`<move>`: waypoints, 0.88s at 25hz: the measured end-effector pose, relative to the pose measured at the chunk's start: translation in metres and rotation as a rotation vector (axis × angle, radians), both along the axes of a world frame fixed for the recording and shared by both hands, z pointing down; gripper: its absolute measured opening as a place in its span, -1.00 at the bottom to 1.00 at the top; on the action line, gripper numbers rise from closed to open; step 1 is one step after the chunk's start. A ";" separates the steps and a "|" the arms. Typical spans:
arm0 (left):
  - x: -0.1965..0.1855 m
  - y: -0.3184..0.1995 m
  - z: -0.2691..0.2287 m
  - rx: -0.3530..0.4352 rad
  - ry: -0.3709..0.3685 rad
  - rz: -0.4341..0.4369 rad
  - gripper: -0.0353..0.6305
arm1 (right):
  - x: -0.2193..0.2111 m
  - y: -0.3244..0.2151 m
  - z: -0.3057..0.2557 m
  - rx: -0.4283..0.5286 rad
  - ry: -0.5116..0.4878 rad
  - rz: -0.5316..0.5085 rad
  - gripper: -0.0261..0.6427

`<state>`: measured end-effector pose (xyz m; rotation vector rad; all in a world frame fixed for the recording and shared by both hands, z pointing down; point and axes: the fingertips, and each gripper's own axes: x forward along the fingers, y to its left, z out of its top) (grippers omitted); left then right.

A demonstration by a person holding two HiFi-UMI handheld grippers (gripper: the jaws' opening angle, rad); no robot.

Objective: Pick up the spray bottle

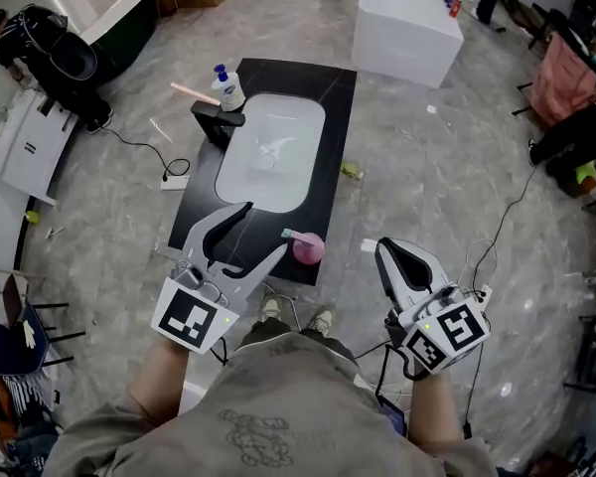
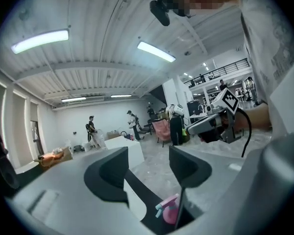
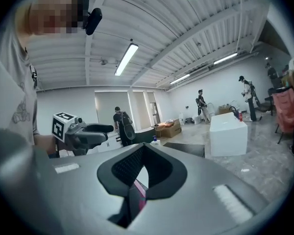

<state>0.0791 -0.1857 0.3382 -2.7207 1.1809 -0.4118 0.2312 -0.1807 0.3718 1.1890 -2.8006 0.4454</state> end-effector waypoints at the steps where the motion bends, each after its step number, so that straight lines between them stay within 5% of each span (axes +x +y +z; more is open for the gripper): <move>1: -0.003 0.000 0.003 -0.021 0.011 0.010 -0.11 | -0.004 -0.002 -0.001 0.002 0.008 -0.001 -0.84; 4: -0.011 0.001 0.009 -0.046 0.003 0.057 -0.11 | -0.014 -0.006 -0.008 0.015 0.022 0.015 -0.84; 9: -0.019 -0.003 -0.008 0.053 -0.058 0.151 -0.11 | -0.024 -0.009 -0.013 0.009 0.018 0.040 -0.84; 18: 0.033 0.007 0.047 -0.020 -0.089 0.518 -0.10 | -0.034 -0.010 0.001 -0.014 0.076 0.107 -0.84; 22: 0.050 0.002 0.082 -0.076 -0.055 0.605 -0.08 | -0.030 -0.008 0.016 -0.060 0.090 0.141 -0.84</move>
